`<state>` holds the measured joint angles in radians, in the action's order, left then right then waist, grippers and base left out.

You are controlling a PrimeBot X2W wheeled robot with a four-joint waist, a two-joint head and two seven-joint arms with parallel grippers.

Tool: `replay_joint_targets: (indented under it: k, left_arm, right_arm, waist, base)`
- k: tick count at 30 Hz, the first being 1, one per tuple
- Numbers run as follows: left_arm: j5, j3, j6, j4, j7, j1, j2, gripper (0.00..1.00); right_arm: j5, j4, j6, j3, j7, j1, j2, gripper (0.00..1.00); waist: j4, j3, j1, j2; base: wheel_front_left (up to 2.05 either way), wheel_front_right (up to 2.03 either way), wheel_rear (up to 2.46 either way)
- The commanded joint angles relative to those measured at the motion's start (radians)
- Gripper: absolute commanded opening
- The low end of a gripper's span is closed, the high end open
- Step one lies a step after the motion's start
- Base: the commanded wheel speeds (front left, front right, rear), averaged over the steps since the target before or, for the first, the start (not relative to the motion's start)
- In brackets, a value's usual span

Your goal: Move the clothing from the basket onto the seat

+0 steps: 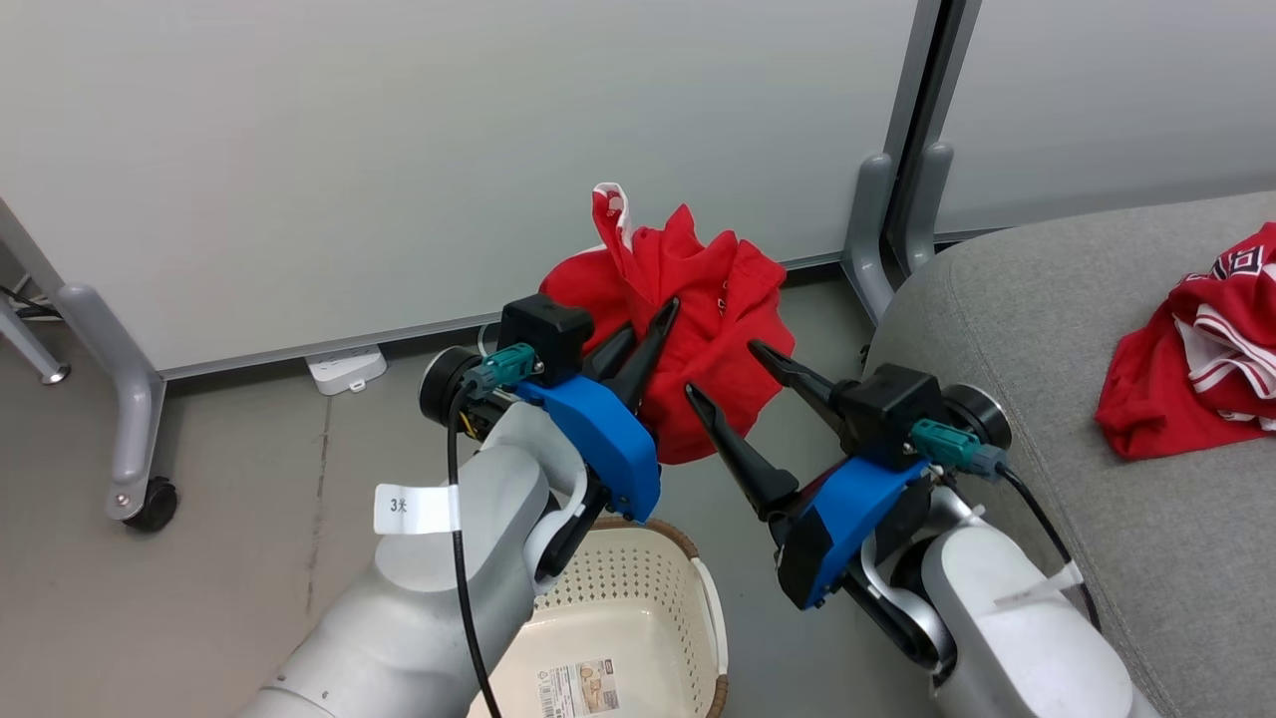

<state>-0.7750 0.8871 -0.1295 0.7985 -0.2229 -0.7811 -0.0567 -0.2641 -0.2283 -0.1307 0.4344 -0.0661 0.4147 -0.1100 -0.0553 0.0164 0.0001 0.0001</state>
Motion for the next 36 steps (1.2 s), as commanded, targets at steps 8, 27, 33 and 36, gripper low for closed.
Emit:
replay_joint_targets:
  k: [8, 27, 33, 36]
  left_arm:
    - [-0.017, 0.025, 0.000, 0.008, -0.010, -0.022, -0.001, 0.00]
    - [-0.079, 0.087, -0.001, -0.025, -0.017, -0.034, 0.004, 0.00]
    - [-0.101, 0.107, -0.001, -0.024, -0.019, -0.027, 0.005, 0.00]
    - [-0.107, 0.109, -0.001, -0.008, -0.021, -0.023, -0.001, 0.00]
  right_arm:
    - [-0.002, -0.157, 0.000, 0.120, -0.013, 0.167, -0.038, 1.00]
    - [-0.132, -0.565, 0.000, 0.314, 0.147, 0.385, 0.018, 1.00]
    - [-0.098, -0.670, 0.000, 0.302, 0.207, 0.428, 0.036, 1.00]
    - [-0.090, -0.704, 0.000, 0.305, 0.221, 0.425, 0.045, 1.00]
  waist:
    - [0.005, 0.025, -0.0001, -0.0001]
    - [0.029, 0.050, -0.0001, -0.0001]
    - [0.030, 0.043, -0.0001, -0.0001]
    - [0.027, 0.039, -0.0001, -0.0001]
  base:
    - [0.00, 0.00, 0.00]
    - [0.00, 0.00, 0.00]
    - [0.00, 0.00, 0.00]
    - [0.00, 0.00, 0.00]
